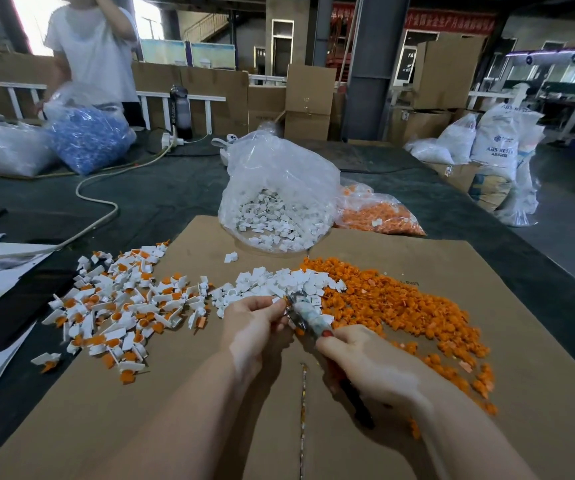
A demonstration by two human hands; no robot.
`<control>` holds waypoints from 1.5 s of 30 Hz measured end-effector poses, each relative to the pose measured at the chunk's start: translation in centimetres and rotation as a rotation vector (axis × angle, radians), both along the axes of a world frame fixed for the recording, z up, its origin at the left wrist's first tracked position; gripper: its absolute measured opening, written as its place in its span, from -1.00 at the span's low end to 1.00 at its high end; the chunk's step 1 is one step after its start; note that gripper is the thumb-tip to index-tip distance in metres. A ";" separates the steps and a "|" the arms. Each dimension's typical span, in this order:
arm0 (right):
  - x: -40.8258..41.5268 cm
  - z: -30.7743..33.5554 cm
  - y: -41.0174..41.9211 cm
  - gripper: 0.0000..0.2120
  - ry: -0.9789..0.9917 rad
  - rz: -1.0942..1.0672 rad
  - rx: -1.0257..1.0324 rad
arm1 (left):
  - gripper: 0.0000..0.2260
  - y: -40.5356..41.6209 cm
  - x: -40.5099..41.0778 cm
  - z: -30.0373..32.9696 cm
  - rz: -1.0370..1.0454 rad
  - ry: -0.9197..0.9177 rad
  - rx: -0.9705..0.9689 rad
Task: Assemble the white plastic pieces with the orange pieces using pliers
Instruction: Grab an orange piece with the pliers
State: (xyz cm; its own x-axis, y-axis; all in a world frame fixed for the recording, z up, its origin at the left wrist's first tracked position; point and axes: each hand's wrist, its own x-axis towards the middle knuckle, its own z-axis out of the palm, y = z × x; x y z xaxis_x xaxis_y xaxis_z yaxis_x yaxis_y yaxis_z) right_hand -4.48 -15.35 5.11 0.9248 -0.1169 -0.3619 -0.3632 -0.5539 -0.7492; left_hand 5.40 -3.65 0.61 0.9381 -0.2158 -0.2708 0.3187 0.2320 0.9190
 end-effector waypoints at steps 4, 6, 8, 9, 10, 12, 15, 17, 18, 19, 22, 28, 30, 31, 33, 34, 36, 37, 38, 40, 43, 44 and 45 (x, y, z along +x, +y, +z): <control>0.2 -0.9 0.3 -0.70 -0.108 -0.009 -0.285 | -0.96 -0.1 -0.1 -0.2 -0.003 0.010 0.003; 0.2 -1.5 0.4 -0.70 -0.124 -0.033 -0.295 | -0.95 -0.3 -0.1 -0.4 -0.008 0.012 0.013; 0.2 -2.1 0.4 -0.71 -0.127 -0.053 -0.312 | -0.96 -0.4 -0.2 -0.7 -0.004 0.007 0.019; 0.2 -2.3 0.3 -0.71 -0.134 -0.064 -0.315 | -0.93 -0.4 -0.3 -0.8 -0.004 0.006 0.016; 0.2 -2.5 0.3 -0.71 -0.144 -0.073 -0.318 | -0.91 -0.5 -0.5 -1.0 -0.004 0.005 0.009; 0.1 -2.7 0.1 -0.69 -0.157 -0.082 -0.326 | -0.91 -0.6 -0.6 -1.3 0.001 0.009 -0.014; -0.2 -3.2 -0.3 -0.65 -0.187 -0.141 -0.305 | -0.97 -0.7 -0.6 -1.7 0.019 0.018 -0.050; -0.3 -3.6 -0.8 -0.65 -0.225 -0.225 -0.329 | -0.98 -0.8 -0.7 -1.9 0.018 -0.008 -0.033; -0.3 -3.9 -1.1 -0.65 -0.245 -0.273 -0.366 | -0.96 -0.8 -0.9 -2.1 0.013 -0.037 -0.009; -0.3 -4.1 -1.5 -0.65 -0.268 -0.320 -0.421 | -0.96 -0.8 -1.0 -2.3 0.010 -0.082 0.044; -0.2 -4.8 -3.0 -0.62 -0.342 -0.400 -0.779 | -0.90 -0.8 -1.2 -2.8 -0.031 -0.279 0.276; 0.3 -6.2 -5.3 -0.45 -0.205 -0.368 -1.162 | -0.80 -0.4 -1.5 -3.2 -0.090 -0.516 0.549; 0.1 -6.4 -5.1 -0.38 -0.235 -0.388 -1.209 | -0.80 -0.3 -1.4 -3.3 -0.098 -0.550 0.571; 0.1 -6.3 -4.9 -0.38 -0.294 -0.394 -1.198 | -0.80 -0.3 -1.4 -3.3 -0.105 -0.569 0.583; 0.5 -6.2 -3.8 -0.46 -0.445 -0.327 -1.114 | -0.80 -0.3 -1.3 -3.2 -0.127 -0.594 0.588; 0.7 -6.3 -3.1 -0.54 -0.571 -0.265 -1.040 | -0.80 -0.3 -1.4 -3.2 -0.138 -0.593 0.575; 1.1 -6.7 -1.2 -0.69 -0.814 -0.156 -0.862 | -0.81 -0.3 -1.5 -3.0 -0.160 -0.574 0.532; 1.2 -6.9 -0.3 -0.75 -0.867 -0.109 -0.788 | -0.81 -0.2 -1.6 -2.9 -0.170 -0.562 0.509; 1.3 -7.1 0.4 -0.82 -0.881 -0.082 -0.723 | -0.80 -0.1 -1.7 -2.8 -0.181 -0.543 0.484; 1.4 -7.4 1.0 -0.91 -0.857 -0.103 -0.606 | -0.74 0.3 -1.9 -2.6 -0.220 -0.486 0.412; 1.4 -7.7 0.9 -0.93 -0.851 -0.153 -0.520 | -0.66 0.6 -2.3 -2.5 -0.291 -0.489 0.365; 1.3 -7.7 0.9 -0.95 -0.864 -0.160 -0.496 | -0.66 0.6 -2.5 -2.4 -0.291 -0.513 0.383; 1.2 -7.7 0.9 -0.95 -0.877 -0.172 -0.472 | -0.66 0.5 -2.6 -2.4 -0.277 -0.534 0.407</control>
State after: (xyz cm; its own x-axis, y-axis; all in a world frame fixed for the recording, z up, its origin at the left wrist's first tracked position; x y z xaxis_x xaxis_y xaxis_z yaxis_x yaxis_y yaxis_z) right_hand -3.27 -14.40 -2.58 0.7998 -0.2291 0.5549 0.1075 -0.8547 -0.5079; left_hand 2.81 -3.16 -1.81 0.8903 -0.4443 0.0996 -0.2004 -0.1859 0.9619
